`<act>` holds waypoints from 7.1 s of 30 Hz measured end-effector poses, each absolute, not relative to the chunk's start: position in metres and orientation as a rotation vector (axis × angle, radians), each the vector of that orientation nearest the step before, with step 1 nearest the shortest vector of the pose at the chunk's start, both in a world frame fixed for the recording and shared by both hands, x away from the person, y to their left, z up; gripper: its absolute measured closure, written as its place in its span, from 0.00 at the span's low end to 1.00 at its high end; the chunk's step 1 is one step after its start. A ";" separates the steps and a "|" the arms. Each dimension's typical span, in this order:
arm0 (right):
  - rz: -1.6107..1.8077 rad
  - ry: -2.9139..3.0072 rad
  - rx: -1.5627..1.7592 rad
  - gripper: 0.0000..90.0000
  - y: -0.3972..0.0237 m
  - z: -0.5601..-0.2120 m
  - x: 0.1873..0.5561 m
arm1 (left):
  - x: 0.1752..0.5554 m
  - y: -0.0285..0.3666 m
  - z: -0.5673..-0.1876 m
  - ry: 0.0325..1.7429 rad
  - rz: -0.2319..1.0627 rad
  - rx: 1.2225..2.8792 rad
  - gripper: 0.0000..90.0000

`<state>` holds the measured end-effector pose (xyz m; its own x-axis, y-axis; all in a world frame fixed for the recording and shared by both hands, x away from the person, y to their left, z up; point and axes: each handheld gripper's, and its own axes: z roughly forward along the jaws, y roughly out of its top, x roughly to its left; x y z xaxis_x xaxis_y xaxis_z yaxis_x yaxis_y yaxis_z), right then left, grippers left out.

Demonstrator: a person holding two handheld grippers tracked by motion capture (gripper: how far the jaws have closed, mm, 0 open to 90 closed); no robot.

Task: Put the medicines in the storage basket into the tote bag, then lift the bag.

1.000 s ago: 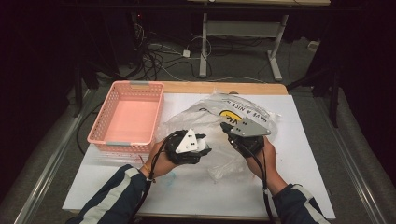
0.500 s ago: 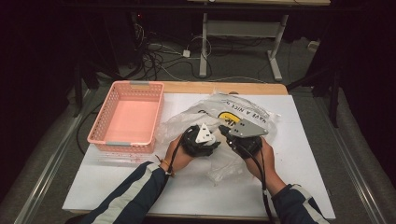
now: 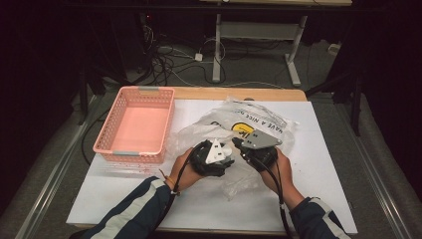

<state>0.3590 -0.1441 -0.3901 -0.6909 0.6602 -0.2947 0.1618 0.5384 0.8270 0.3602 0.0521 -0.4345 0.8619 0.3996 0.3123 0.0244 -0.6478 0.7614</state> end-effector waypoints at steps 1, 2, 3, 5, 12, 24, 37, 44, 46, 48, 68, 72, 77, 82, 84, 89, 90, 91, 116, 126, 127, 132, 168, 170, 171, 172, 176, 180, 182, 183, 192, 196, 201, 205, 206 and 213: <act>1.084 2.184 0.659 1.00 -0.145 -0.390 0.359 | 0.354 0.057 -0.430 0.288 0.592 2.215 0.40; 1.083 2.182 0.663 1.00 -0.146 -0.390 0.359 | 0.349 0.061 -0.426 0.272 0.608 2.217 0.40; 1.082 2.182 0.666 1.00 -0.146 -0.390 0.360 | 0.345 0.065 -0.422 0.264 0.615 2.217 0.40; 1.075 2.190 0.671 1.00 -0.148 -0.391 0.360 | 0.335 0.078 -0.413 0.270 0.650 2.193 0.37; 1.060 2.201 0.703 1.00 -0.159 -0.391 0.367 | 0.329 0.131 -0.404 0.436 0.767 2.106 0.26; 1.046 2.213 0.727 1.00 -0.181 -0.393 0.372 | 0.359 0.133 -0.425 0.577 0.747 2.220 0.23; 1.064 2.168 0.755 1.00 -0.212 -0.383 0.376 | 0.401 0.106 -0.422 0.643 0.640 2.277 0.23; 1.068 2.170 0.725 1.00 -0.218 -0.382 0.376 | 0.414 0.102 -0.429 0.657 0.534 2.320 0.47; 1.063 2.166 0.726 0.99 -0.218 -0.382 0.376 | 0.411 0.100 -0.429 0.639 0.493 2.326 0.64; 1.059 2.158 0.729 0.97 -0.218 -0.382 0.376 | 0.405 0.098 -0.427 0.586 0.461 2.338 0.78; 1.257 2.066 0.648 0.40 -0.208 -0.372 0.314 | 0.396 0.100 -0.433 0.565 0.437 2.314 0.95; 1.303 2.101 0.595 0.33 -0.210 -0.379 0.292 | 0.396 0.101 -0.433 0.579 0.442 2.304 0.95; 1.315 2.169 0.574 0.24 -0.209 -0.398 0.274 | 0.396 0.101 -0.434 0.581 0.450 2.305 0.95; 1.140 2.266 0.499 0.18 -0.200 -0.427 0.267 | 0.397 0.102 -0.434 0.579 0.455 2.309 0.95; 1.073 2.260 0.510 0.19 -0.198 -0.435 0.271 | 0.397 0.102 -0.434 0.578 0.460 2.308 0.95; 0.915 2.232 0.529 0.31 -0.202 -0.453 0.287 | 0.397 0.102 -0.435 0.577 0.460 2.299 0.95; 0.910 2.231 0.548 0.40 -0.204 -0.456 0.291 | 0.397 0.102 -0.435 0.575 0.461 2.302 0.95; 0.909 2.246 0.553 0.49 -0.206 -0.458 0.295 | 0.397 0.102 -0.435 0.574 0.461 2.304 0.95; 1.033 2.141 0.565 1.00 -0.219 -0.432 0.305 | 0.393 0.108 -0.426 0.607 0.551 2.223 0.95; 1.117 2.080 0.569 1.00 -0.226 -0.417 0.307 | 0.392 0.118 -0.417 0.642 0.616 2.153 0.95; 1.119 2.071 0.566 1.00 -0.226 -0.415 0.308 | 0.392 0.119 -0.415 0.643 0.619 2.150 0.95; 1.151 2.036 0.552 1.00 -0.228 -0.407 0.309 | 0.393 0.124 -0.407 0.660 0.637 2.108 0.95; 1.300 1.866 0.721 1.00 -0.239 -0.361 0.368 | 0.431 0.119 -0.373 0.722 0.596 1.906 0.95; 1.304 1.859 0.740 1.00 -0.240 -0.361 0.372 | 0.432 0.120 -0.372 0.727 0.588 1.888 0.95; 1.305 1.857 0.749 1.00 -0.241 -0.361 0.373 | 0.432 0.120 -0.371 0.723 0.588 1.887 0.95; 1.307 1.855 0.750 1.00 -0.241 -0.360 0.374 | 0.431 0.121 -0.370 0.715 0.600 1.889 0.95; 1.314 1.844 0.753 1.00 -0.244 -0.356 0.373 | 0.428 0.125 -0.366 0.706 0.622 1.891 0.95; 1.318 1.840 0.761 1.00 -0.245 -0.355 0.376 | 0.429 0.128 -0.366 0.710 0.618 1.891 0.95; 1.313 1.841 0.756 1.00 -0.245 -0.355 0.377 | 0.428 0.129 -0.365 0.711 0.613 1.884 0.95; 1.317 1.843 0.755 1.00 -0.245 -0.354 0.377 | 0.427 0.130 -0.364 0.710 0.613 1.880 0.95; 1.368 1.827 0.724 1.00 -0.239 -0.330 0.354 | 0.403 0.136 -0.337 0.667 0.658 1.857 0.95; 1.394 1.812 0.713 1.00 -0.238 -0.316 0.346 | 0.399 0.138 -0.321 0.654 0.682 1.838 0.95; 1.419 1.790 0.692 1.00 -0.234 -0.300 0.346 | 0.407 0.135 -0.304 0.645 0.675 1.821 0.95; 1.401 1.792 0.692 1.00 -0.227 -0.292 0.355 | 0.419 0.123 -0.301 0.632 0.671 1.820 0.95; 1.389 1.795 0.695 1.00 -0.226 -0.291 0.360 | 0.424 0.120 -0.302 0.636 0.665 1.822 0.95; 1.330 1.778 0.811 1.00 -0.233 -0.295 0.404 | 0.458 0.098 -0.309 0.663 0.640 1.821 0.95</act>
<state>0.4039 -0.2329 -0.2951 -0.5109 0.8367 -0.1975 0.0471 0.2567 0.9654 0.4579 0.0975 -0.3087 0.7037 0.7008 0.1165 0.1418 -0.2992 0.9436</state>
